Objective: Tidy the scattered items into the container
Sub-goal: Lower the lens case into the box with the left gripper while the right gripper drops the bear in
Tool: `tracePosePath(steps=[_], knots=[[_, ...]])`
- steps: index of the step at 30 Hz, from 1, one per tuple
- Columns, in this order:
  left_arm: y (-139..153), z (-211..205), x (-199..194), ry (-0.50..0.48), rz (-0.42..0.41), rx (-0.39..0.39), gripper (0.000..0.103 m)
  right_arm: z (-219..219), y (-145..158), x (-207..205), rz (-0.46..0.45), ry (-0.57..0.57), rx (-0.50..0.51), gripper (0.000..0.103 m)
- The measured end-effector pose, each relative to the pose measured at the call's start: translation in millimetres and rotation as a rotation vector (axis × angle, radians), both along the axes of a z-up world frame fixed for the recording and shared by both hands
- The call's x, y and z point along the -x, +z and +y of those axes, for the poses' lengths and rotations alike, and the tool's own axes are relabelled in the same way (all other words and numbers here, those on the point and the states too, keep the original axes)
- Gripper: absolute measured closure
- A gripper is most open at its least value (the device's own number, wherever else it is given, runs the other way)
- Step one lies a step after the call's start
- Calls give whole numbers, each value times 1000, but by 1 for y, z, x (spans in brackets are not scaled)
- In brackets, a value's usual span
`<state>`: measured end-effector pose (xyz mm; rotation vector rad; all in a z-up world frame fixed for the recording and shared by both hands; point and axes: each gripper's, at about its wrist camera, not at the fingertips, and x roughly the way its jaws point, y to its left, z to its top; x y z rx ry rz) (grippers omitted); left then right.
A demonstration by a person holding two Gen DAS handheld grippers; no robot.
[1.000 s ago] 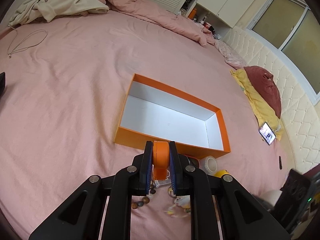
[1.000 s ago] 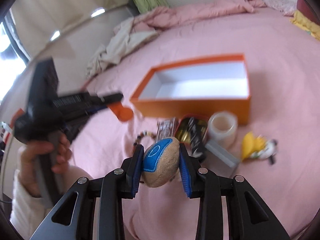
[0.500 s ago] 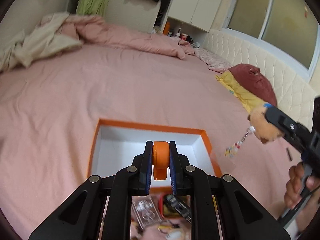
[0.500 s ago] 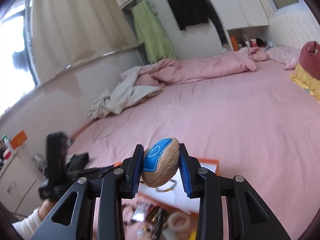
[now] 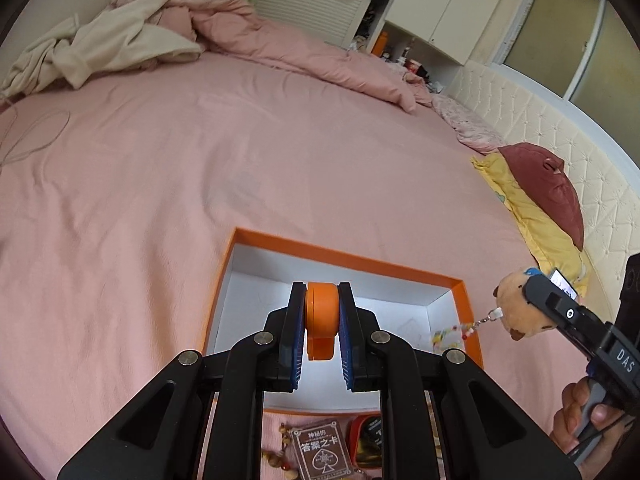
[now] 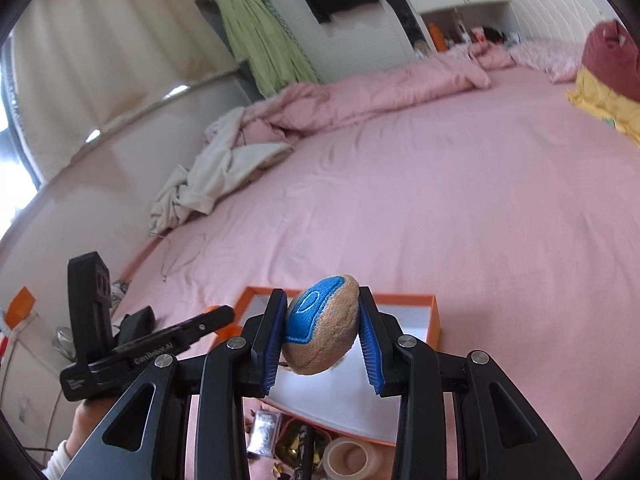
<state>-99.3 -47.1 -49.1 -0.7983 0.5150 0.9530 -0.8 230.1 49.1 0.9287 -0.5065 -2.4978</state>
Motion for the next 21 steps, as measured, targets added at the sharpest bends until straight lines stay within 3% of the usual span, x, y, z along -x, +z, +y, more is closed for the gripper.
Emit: tracePosePath(steps=[13, 15, 17, 21], knots=[[-5, -5, -3, -21, 5, 36, 86, -2, -8, -1, -29, 7, -12, 65], [-6, -4, -2, 1, 18, 50, 69, -3, -9, -2, -28, 11, -20, 63], [-7, -2, 3, 28, 28, 55, 39, -1, -9, -3, -28, 10, -12, 63], [-4, -2, 14, 47, -35, 56, 37, 3, -10, -4, -27, 2, 9, 58]])
